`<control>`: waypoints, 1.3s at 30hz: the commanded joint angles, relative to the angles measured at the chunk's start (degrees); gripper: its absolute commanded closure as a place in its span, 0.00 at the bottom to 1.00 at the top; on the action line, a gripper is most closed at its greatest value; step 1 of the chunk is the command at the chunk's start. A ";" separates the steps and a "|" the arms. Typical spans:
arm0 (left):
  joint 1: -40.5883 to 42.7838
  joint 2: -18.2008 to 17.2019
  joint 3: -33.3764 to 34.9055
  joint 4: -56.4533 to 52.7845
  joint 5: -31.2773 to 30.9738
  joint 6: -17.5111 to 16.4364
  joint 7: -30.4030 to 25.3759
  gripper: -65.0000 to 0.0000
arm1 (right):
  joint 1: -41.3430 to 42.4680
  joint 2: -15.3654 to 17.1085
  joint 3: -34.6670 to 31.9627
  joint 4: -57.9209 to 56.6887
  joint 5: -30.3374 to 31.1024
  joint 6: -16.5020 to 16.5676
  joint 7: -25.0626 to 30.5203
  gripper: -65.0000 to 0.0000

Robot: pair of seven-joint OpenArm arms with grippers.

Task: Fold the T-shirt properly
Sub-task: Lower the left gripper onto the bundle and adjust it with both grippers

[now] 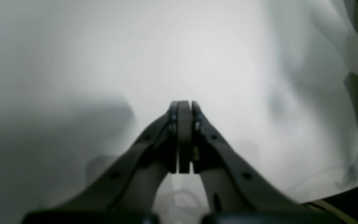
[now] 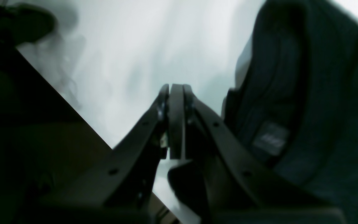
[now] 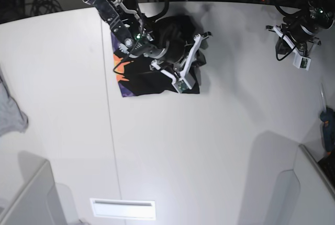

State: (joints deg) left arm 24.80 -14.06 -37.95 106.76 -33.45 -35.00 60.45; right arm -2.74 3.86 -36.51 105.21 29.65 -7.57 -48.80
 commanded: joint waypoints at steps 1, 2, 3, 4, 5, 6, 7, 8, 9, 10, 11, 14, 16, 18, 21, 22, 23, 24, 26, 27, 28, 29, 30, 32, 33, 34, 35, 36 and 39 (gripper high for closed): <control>0.04 -1.36 -0.42 0.80 -0.79 -0.29 -0.97 1.00 | 0.50 1.72 1.39 1.91 -0.33 -1.61 1.37 1.00; 0.04 -1.63 -0.42 0.80 -0.79 -0.29 -0.97 1.00 | -0.03 2.69 2.09 2.35 -0.24 -2.76 1.37 1.00; 0.04 -1.72 -0.42 0.80 -0.79 -0.29 -0.97 1.00 | -0.55 3.66 2.71 2.53 -0.24 -3.99 1.37 1.00; 0.04 -1.80 -0.42 0.80 -0.79 -0.29 -0.97 1.00 | -1.08 4.27 3.41 2.44 -0.24 -4.60 1.45 1.00; 0.04 -2.15 -0.42 0.80 -0.79 -0.29 -0.97 1.00 | -1.26 4.71 3.85 2.18 -0.24 -4.87 1.63 1.00; 0.04 -2.33 -0.42 0.80 -0.79 -0.29 -0.97 1.00 | -1.34 4.89 3.94 1.91 -0.24 -4.87 1.81 1.00; 0.04 -2.33 -0.42 0.80 -0.79 -0.29 -0.97 1.00 | -1.52 4.98 3.76 1.03 -0.24 -4.87 1.89 1.00; 0.04 -2.24 -0.42 0.80 -0.79 -0.29 -0.97 1.00 | -1.52 4.98 3.68 0.15 -0.24 -4.87 1.89 1.00; 0.04 -2.24 -0.33 0.80 -0.79 -0.29 -0.97 1.00 | -1.52 4.80 3.59 -0.64 -0.24 -4.87 1.89 1.00; 0.04 -2.15 -0.16 0.80 -0.79 -0.29 -0.97 1.00 | -1.43 4.63 3.50 -1.52 -0.24 -4.87 1.89 1.00; 0.04 -2.07 -0.07 0.80 -0.79 -0.29 -0.97 1.00 | -1.34 4.01 3.06 -2.04 -0.24 -4.87 1.98 1.00; 0.04 -1.98 0.20 0.80 -0.79 -0.29 -0.97 1.00 | -0.20 2.87 0.78 -3.89 -0.33 -4.87 1.98 1.00; 0.04 -1.89 0.28 1.06 -0.79 -0.29 -0.80 1.00 | 0.59 2.60 -1.25 -5.03 -0.33 -4.87 1.98 1.00; 0.04 -1.80 0.55 1.24 -0.79 -0.29 -0.80 1.00 | 1.64 1.64 -3.36 -6.09 -0.33 -5.13 1.98 1.00; 0.04 -1.80 2.22 1.33 -0.79 -0.29 -0.80 1.00 | 2.08 0.41 -5.47 -6.70 -0.33 -5.13 1.98 1.00; 0.04 -1.80 2.83 1.33 -0.79 -0.29 -0.80 1.00 | 2.08 -0.03 -5.73 -6.70 -0.33 -5.13 1.81 1.00; 0.04 -1.80 3.62 1.33 -0.79 -0.29 -0.80 1.00 | 2.17 -0.21 -5.91 -6.61 -0.33 -5.13 1.63 1.00; 0.04 -1.80 4.59 1.33 -0.88 -0.29 -0.80 1.00 | 2.17 -0.30 -5.91 -6.35 -0.33 -5.13 1.45 1.00; 0.04 -1.72 6.61 1.42 -2.28 -0.29 -0.80 1.00 | 2.26 0.05 -5.73 -5.47 -0.33 -5.13 1.45 1.00; 0.13 -1.80 7.32 1.42 -4.04 -0.29 -0.80 1.00 | 2.26 0.41 -5.47 -4.33 -0.33 -5.13 1.45 1.00; 0.13 -1.80 7.67 1.42 -6.86 -0.29 -0.80 1.00 | 2.00 1.72 -5.29 -2.48 -0.24 -5.22 1.54 1.00; 0.30 -1.98 8.02 1.42 -9.67 -0.29 -0.80 1.00 | 2.00 3.22 -5.29 -0.46 -0.24 -5.31 1.81 1.00; 0.39 -2.15 8.11 1.42 -13.36 -0.29 -0.71 1.00 | 2.00 4.80 -5.11 1.91 -0.07 -5.39 1.81 1.00; 0.48 -2.24 8.11 1.42 -20.13 -0.29 -0.71 1.00 | 0.77 6.91 -1.86 5.69 0.02 -5.39 1.54 1.00; 0.48 -2.33 8.11 1.42 -23.03 -0.29 -0.71 1.00 | -0.47 7.09 0.78 6.92 0.02 -5.39 1.45 1.00; 0.48 -2.33 8.11 1.42 -25.58 -0.29 -0.71 1.00 | -1.78 7.26 4.20 7.80 0.02 -5.39 1.45 1.00; 0.39 -2.24 8.20 1.42 -27.51 -0.29 -0.71 0.96 | -2.75 7.26 6.67 8.24 0.02 -5.04 1.45 1.00; 0.21 -2.07 8.28 1.42 -29.01 -0.29 -0.62 0.85 | -3.81 7.35 9.04 8.42 0.02 -4.95 1.45 1.00; 0.04 -1.80 11.80 1.33 -30.42 -0.29 -0.97 0.47 | -6.53 8.67 14.23 9.30 0.02 -4.78 1.89 1.00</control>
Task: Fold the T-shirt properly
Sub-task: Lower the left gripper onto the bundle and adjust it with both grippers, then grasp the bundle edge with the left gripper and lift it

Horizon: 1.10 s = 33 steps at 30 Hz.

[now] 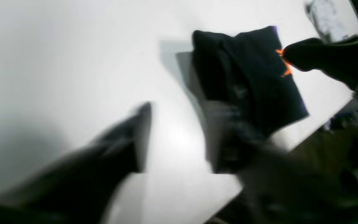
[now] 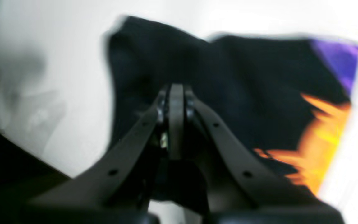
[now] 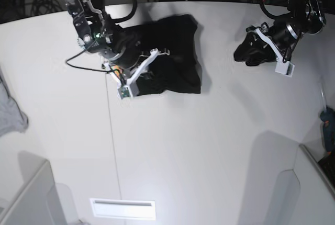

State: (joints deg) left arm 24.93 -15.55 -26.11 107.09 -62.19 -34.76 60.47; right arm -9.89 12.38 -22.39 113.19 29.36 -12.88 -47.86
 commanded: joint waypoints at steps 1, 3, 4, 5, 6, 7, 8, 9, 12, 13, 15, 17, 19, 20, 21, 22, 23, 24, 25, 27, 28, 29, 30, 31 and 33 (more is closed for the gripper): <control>-0.36 -0.23 1.80 0.74 -1.67 -0.53 -1.08 0.35 | -0.26 0.59 1.16 1.76 0.31 0.53 1.13 1.00; -1.85 0.47 5.05 0.38 -1.23 -0.45 -1.17 0.20 | -1.49 1.46 2.66 2.02 0.31 0.53 2.27 1.00; -2.47 1.27 6.55 -0.06 -1.06 -0.36 -1.17 0.14 | -2.37 1.99 3.45 2.02 0.31 0.53 3.42 1.00; -3.08 2.06 7.60 -0.58 -0.88 -0.36 -1.17 0.10 | -3.16 2.26 3.97 2.02 0.31 0.53 4.56 1.00; -3.70 3.02 8.57 -1.37 -0.80 -0.27 -1.17 0.09 | -4.04 2.61 4.41 2.02 0.31 0.80 5.61 1.00; -4.58 3.73 9.27 -2.43 -0.44 -0.27 -1.17 0.09 | -4.84 2.87 4.85 2.02 0.31 1.68 6.49 1.00; -5.37 4.52 9.98 -3.57 0.26 -0.18 -0.99 0.09 | -5.54 2.87 5.38 2.02 0.31 2.64 7.37 1.00; -6.07 5.31 10.50 -4.80 1.31 -0.18 -0.99 0.09 | -6.33 2.87 6.35 2.02 0.31 3.35 7.90 1.00; -6.51 6.63 11.82 -7.18 5.27 -0.09 -1.08 0.09 | -8.18 2.78 9.07 2.02 0.31 4.93 8.16 1.00; -6.86 7.24 12.26 -7.44 6.77 -0.09 -1.08 0.09 | -8.62 2.78 10.13 2.02 0.31 5.90 8.16 1.00; -7.13 8.03 12.97 -7.97 9.31 -0.09 -1.08 0.09 | -9.49 2.52 12.33 2.02 0.39 7.92 8.16 1.00; -7.30 9.27 13.84 -8.67 11.51 -0.09 -1.08 0.09 | -10.29 2.43 14.61 2.02 0.39 9.50 8.16 1.00; -8.18 10.67 14.20 -9.99 13.18 -0.09 -1.08 0.09 | -10.90 2.34 16.28 2.02 0.39 10.47 8.16 1.00; -8.62 11.29 14.20 -11.04 14.06 -0.09 -1.08 0.09 | -10.99 2.34 16.90 2.02 0.39 10.55 8.16 1.00; -8.97 11.81 14.20 -12.19 15.20 -0.09 -1.08 0.09 | -11.34 2.34 17.51 2.02 0.39 10.55 8.16 1.00; -9.24 12.17 14.20 -13.24 15.91 -0.09 -1.08 0.09 | -11.60 2.34 18.22 2.02 0.39 10.55 8.16 1.00; -9.76 12.69 14.20 -14.21 16.52 -0.09 -1.08 0.09 | -11.69 2.34 18.74 2.02 0.39 10.55 8.16 1.00; -10.11 13.22 14.28 -15.18 16.96 -0.09 -1.08 0.09 | -11.69 2.34 19.27 2.02 0.39 10.55 8.16 1.00; -10.11 13.66 14.28 -15.79 17.14 -0.09 -1.08 0.09 | -11.69 2.34 19.62 2.02 0.39 10.55 8.16 1.00; -10.64 13.92 14.28 -16.67 17.14 -0.09 -1.17 0.09 | -12.04 2.34 20.33 2.02 0.39 10.64 8.16 1.00; -11.08 14.01 14.28 -16.85 17.14 -0.09 -1.17 0.09 | -12.22 2.34 20.59 2.02 0.39 10.64 8.16 1.00; -11.35 14.36 14.28 -17.02 17.14 -0.09 -1.17 0.09 | -12.22 2.34 20.77 2.02 0.39 10.64 8.16 1.00; -11.70 14.63 14.28 -17.55 17.14 -0.09 -1.17 0.09 | -12.22 2.34 20.77 2.02 0.39 10.64 8.25 1.00; -11.96 14.89 14.28 -18.08 17.14 -0.09 -1.17 0.09 | -12.22 2.43 20.77 2.02 0.39 10.64 8.25 1.00; -12.93 15.42 14.28 -19.31 17.14 0.61 -1.17 0.09 | -12.13 2.43 20.77 2.02 0.39 10.64 8.25 1.00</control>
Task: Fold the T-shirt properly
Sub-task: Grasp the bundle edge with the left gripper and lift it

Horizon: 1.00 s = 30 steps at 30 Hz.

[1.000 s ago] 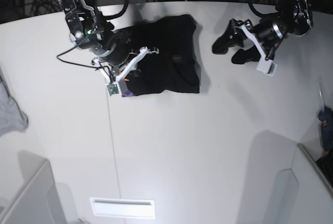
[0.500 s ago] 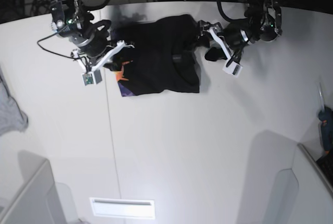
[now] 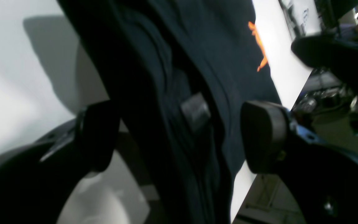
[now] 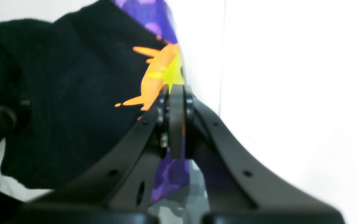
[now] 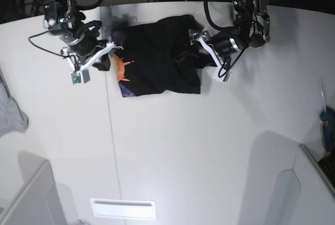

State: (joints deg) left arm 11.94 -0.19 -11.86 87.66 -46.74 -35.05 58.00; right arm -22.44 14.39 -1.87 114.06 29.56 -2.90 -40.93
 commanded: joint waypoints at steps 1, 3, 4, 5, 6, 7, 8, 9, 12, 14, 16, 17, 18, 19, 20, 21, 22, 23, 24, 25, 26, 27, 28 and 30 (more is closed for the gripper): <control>-0.30 0.14 0.03 -0.49 1.69 1.77 1.30 0.09 | 0.41 0.42 0.24 1.15 0.20 0.65 1.32 1.00; -0.47 0.41 0.03 -1.55 1.69 3.00 1.30 0.09 | 0.50 0.42 0.24 1.15 0.20 0.65 1.32 1.00; -0.56 0.49 0.03 -1.72 1.69 3.44 1.30 0.09 | 0.50 0.42 0.24 1.15 0.20 0.65 1.32 1.00; -0.56 0.49 0.03 -1.81 1.69 3.79 1.30 0.09 | 0.50 0.51 0.24 1.15 0.20 0.65 1.32 1.00; -0.56 0.49 0.03 -1.90 1.69 4.15 1.30 0.09 | 0.50 0.60 0.24 1.15 0.20 0.65 1.32 1.00; -0.74 0.49 0.65 -2.16 1.69 4.15 1.21 0.09 | 0.50 0.68 0.24 1.15 0.20 0.65 1.32 1.00; -1.26 0.32 1.70 -2.34 1.69 4.15 1.12 0.09 | 0.59 0.68 0.24 1.15 0.20 0.65 1.41 1.00; -1.35 0.23 2.76 -2.34 1.69 4.15 0.51 0.09 | 0.59 0.68 0.24 1.15 0.20 0.65 1.41 1.00; -1.53 0.14 5.75 -2.34 1.60 6.70 -1.16 0.18 | 0.59 0.68 0.33 1.15 0.20 0.65 1.76 1.00; -1.62 0.14 6.45 -2.34 1.51 8.63 -1.51 0.29 | 0.33 0.77 0.33 1.15 0.20 0.65 3.08 1.00; -1.70 0.14 6.71 -2.34 1.60 9.33 -1.51 0.38 | 0.24 0.86 0.33 1.06 0.20 0.65 3.78 1.00; -1.70 0.14 6.89 -2.34 1.60 9.33 -1.51 0.42 | 0.15 0.86 0.33 1.06 0.20 0.65 3.87 1.00; -1.70 0.14 7.15 -2.34 1.60 9.33 -1.51 0.47 | 0.15 0.86 0.77 1.06 0.20 0.65 3.87 1.00; -1.79 0.05 7.15 -2.34 1.60 9.33 -1.51 0.50 | 0.06 0.86 1.56 1.06 0.20 0.65 3.87 1.00; -1.79 0.05 7.15 -2.34 1.69 9.33 -1.51 0.54 | 0.06 0.60 2.26 1.06 0.20 0.65 3.78 1.00; -1.79 0.05 7.15 -2.34 1.69 9.33 -1.51 0.58 | 0.06 0.51 2.88 1.06 0.20 0.65 3.78 1.00; -2.32 -0.03 7.24 -2.34 1.69 9.42 -1.43 0.62 | 0.06 0.51 3.41 1.06 0.20 0.65 3.78 1.00; -2.67 -0.39 7.33 -2.43 1.86 9.42 -1.43 0.67 | -0.03 0.51 3.93 1.06 0.20 0.65 3.78 1.00; -3.02 -0.74 7.42 -2.95 2.39 9.42 -1.25 0.72 | -0.11 0.51 4.37 1.06 0.20 0.65 3.78 1.00; -3.37 -1.09 8.03 -3.66 3.09 9.42 -1.25 0.78 | -0.46 0.51 5.17 1.06 0.20 0.74 3.87 1.00; -3.64 -1.53 8.74 -4.27 3.80 9.42 -1.25 0.85 | -0.73 0.51 5.69 1.06 0.20 0.74 3.96 1.00; -4.43 -2.06 9.70 -4.98 4.32 9.42 -1.25 0.93 | -0.73 0.42 6.31 1.06 0.20 0.74 4.05 1.00; -4.96 -2.50 10.58 -5.50 4.50 9.42 -1.25 1.00 | -0.82 0.42 6.75 1.06 0.20 0.74 4.05 1.00; -5.66 -3.55 12.34 -6.03 4.59 9.42 -1.25 1.00 | -1.26 0.42 7.89 0.97 0.20 0.74 4.05 1.00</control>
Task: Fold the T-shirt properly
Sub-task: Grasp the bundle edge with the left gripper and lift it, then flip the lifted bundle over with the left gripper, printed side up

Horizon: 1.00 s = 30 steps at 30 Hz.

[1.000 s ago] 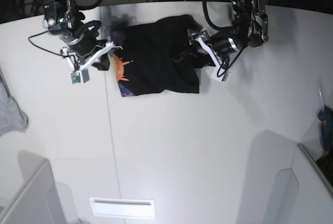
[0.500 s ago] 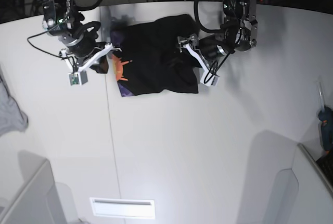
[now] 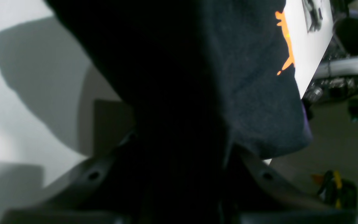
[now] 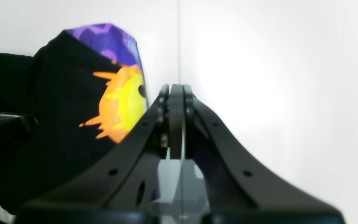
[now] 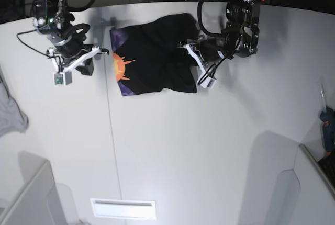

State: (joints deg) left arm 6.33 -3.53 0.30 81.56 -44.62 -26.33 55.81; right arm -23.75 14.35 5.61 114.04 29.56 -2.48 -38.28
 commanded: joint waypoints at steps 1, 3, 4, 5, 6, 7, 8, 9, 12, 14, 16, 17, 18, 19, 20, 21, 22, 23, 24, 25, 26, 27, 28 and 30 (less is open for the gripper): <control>-0.22 -0.82 0.89 0.07 2.47 0.70 0.94 1.00 | -0.30 0.46 0.94 0.99 0.20 0.33 1.40 1.00; -1.45 -2.05 2.74 0.33 2.47 0.70 1.02 1.00 | -0.65 0.46 1.73 0.99 0.20 0.33 1.40 1.00; -1.98 -2.84 3.53 0.24 2.47 0.70 1.02 1.00 | -0.74 0.38 2.00 0.99 0.20 0.33 1.40 1.00; -2.59 -3.81 4.85 0.16 2.47 0.70 1.02 1.00 | -1.09 0.38 2.09 0.99 0.20 0.33 1.40 1.00; -3.47 -4.95 6.34 0.07 2.47 0.70 1.02 1.00 | -1.70 0.38 2.44 0.99 0.28 0.33 1.40 1.00; -4.17 -6.10 7.84 0.07 2.47 0.70 1.02 1.00 | -2.05 0.29 2.61 0.99 0.55 0.33 1.40 1.00; -4.88 -7.24 9.24 0.07 2.47 0.70 1.02 1.00 | -2.32 -0.06 3.14 0.99 1.43 0.33 1.49 1.00; -5.67 -8.56 11.27 0.16 2.47 0.70 1.02 1.00 | -2.76 -0.59 4.28 0.91 2.92 0.33 1.49 1.00; -8.57 -12.16 16.98 0.24 2.47 0.70 1.02 1.00 | -3.81 -1.73 7.80 0.82 6.61 0.33 1.14 1.00; -10.94 -14.27 21.29 0.07 2.47 0.70 1.02 1.00 | -4.08 -1.91 9.12 0.82 7.67 0.33 1.14 1.00; -13.58 -16.47 25.77 -0.02 2.47 0.70 1.02 1.00 | -4.87 -2.00 9.38 0.73 7.76 0.33 1.14 1.00; -14.81 -17.35 27.79 -0.02 2.47 0.70 1.02 1.00 | -5.13 -2.00 9.38 0.73 7.76 0.24 1.14 1.00; -15.95 -17.96 29.64 -0.02 2.47 0.70 1.02 1.00 | -5.31 -2.09 9.38 0.73 7.85 0.15 1.14 1.00; -17.27 -18.49 31.31 -0.02 2.56 0.70 1.02 1.00 | -5.75 -2.35 9.38 0.73 7.85 0.15 1.14 1.00; -18.42 -19.02 32.72 -0.11 2.56 0.52 1.02 1.00 | -6.10 -3.05 9.38 0.73 7.85 0.06 1.14 1.00; -19.56 -19.55 34.39 -0.02 2.99 0.44 1.02 1.00 | -6.27 -4.11 9.38 0.73 7.76 0.06 1.23 1.00; -20.88 -20.16 36.14 0.24 3.61 0.44 1.02 1.00 | -6.45 -4.72 9.38 0.73 7.58 0.06 1.14 1.00; -22.28 -20.43 38.17 0.24 4.58 0.35 1.02 1.00 | -6.80 -5.07 9.38 0.55 7.58 0.06 1.14 1.00; -23.51 -20.78 39.75 0.24 5.54 0.35 1.02 1.00 | -7.07 -5.25 9.38 0.29 7.58 -0.02 1.14 1.00; -24.57 -21.04 41.33 0.24 6.77 0.35 1.02 1.00 | -7.15 -5.43 9.38 0.03 7.58 -0.02 1.23 1.00; -25.62 -21.13 43.18 0.24 8.27 0.35 1.02 1.00 | -7.33 -6.13 9.38 -0.15 7.58 -0.11 1.14 1.00; -26.59 -21.13 44.58 0.24 9.32 0.26 1.02 1.00 | -7.59 -6.74 9.38 -0.50 7.58 -0.11 1.23 1.00; -27.47 -21.13 46.17 0.24 10.56 0.26 1.02 1.00 | -8.03 -7.45 9.38 -0.68 7.58 -0.11 1.40 1.00; -29.23 -21.13 49.33 0.24 12.93 0.26 0.85 1.00 | -8.65 -8.15 9.38 -0.94 7.49 -0.20 1.49 1.00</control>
State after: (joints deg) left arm -22.46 -23.83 49.56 82.17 -37.04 -27.46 53.71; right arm -32.32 5.80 14.79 112.36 36.91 -2.55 -37.76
